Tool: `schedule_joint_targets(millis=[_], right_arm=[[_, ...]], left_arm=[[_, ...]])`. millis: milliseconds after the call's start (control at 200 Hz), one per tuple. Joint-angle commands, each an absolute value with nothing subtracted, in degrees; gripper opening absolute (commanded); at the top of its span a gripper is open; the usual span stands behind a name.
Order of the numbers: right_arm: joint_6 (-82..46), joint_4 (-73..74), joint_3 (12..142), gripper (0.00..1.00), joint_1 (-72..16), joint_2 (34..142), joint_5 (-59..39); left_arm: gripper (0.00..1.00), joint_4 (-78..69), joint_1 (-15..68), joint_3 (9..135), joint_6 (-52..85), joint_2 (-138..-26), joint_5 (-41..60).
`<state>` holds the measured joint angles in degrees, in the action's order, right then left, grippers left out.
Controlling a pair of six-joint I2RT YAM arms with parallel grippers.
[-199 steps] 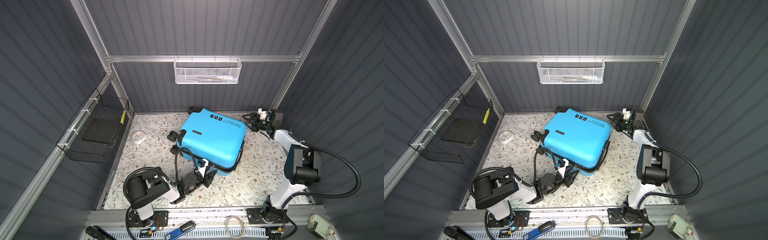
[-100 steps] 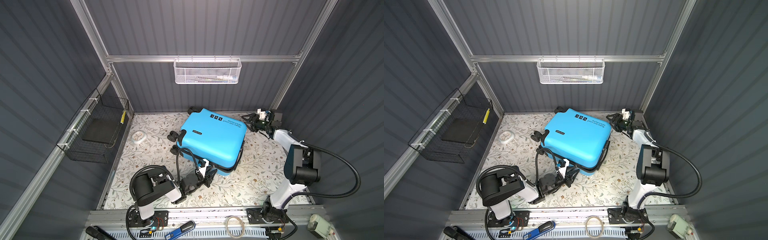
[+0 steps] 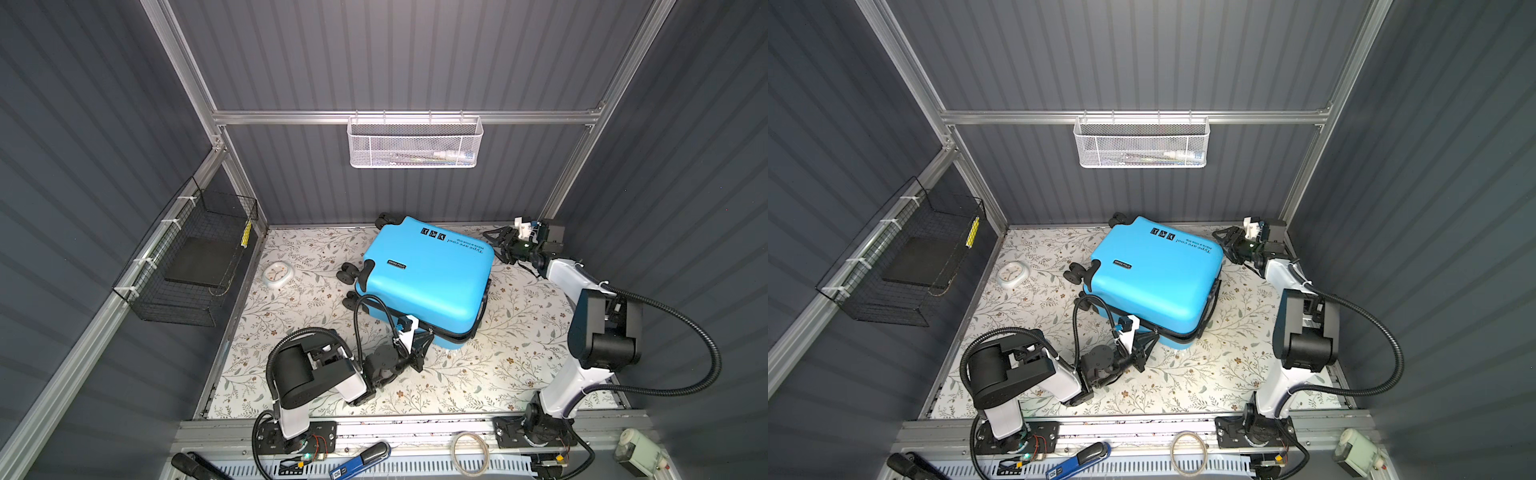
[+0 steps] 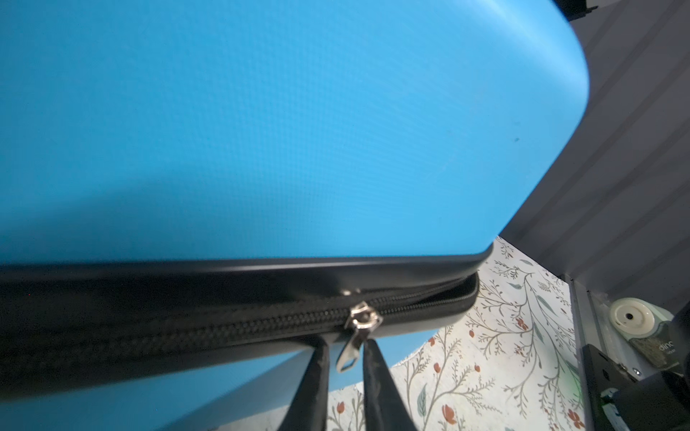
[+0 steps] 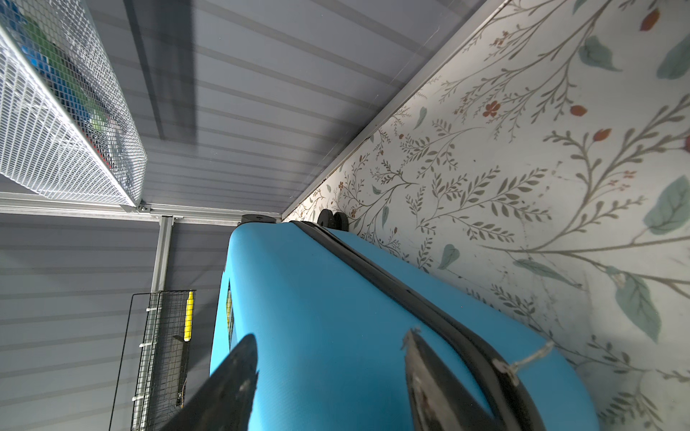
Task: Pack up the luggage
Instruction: 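Grasp the near silver zipper pull with the left gripper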
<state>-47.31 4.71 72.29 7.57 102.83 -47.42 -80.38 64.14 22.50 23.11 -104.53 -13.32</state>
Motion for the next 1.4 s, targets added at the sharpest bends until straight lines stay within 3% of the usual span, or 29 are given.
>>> schedule_joint_targets(millis=[0, 80, 190, 250, 735, 1135, 1396], right_arm=[[-46.3, 4.7, 71.9, 0.63, 7.1, 103.8, -48.3], [-46.3, 4.7, 71.8, 0.63, 6.8, 103.8, -48.3], [-46.3, 4.8, 71.5, 0.62, 6.6, 103.8, -48.3], [-46.4, 5.0, 71.3, 0.62, 6.5, 103.8, -48.3], [-46.6, 5.4, 71.2, 0.61, 6.2, 103.5, -48.3], [-47.5, 6.1, 70.7, 0.61, 6.2, 102.5, -48.5], [-48.7, 7.7, 69.6, 0.61, 5.7, 102.7, -48.5]], left_arm=[[0.15, -84.0, 64.3, 24.9, 23.5, -104.0, -12.8], [0.15, -83.8, 64.3, 25.2, 23.9, -104.0, -12.1], [0.33, -83.4, 64.7, 25.6, 24.5, -104.1, -12.2], [0.35, -83.2, 64.9, 25.8, 24.4, -104.2, -12.4], [0.02, -81.9, 65.1, 26.7, 25.5, -103.0, -12.1], [0.00, -74.8, 65.2, 25.9, 25.4, -96.0, -11.0], [0.00, -55.1, 66.0, 29.2, 21.3, -90.1, -9.8]])
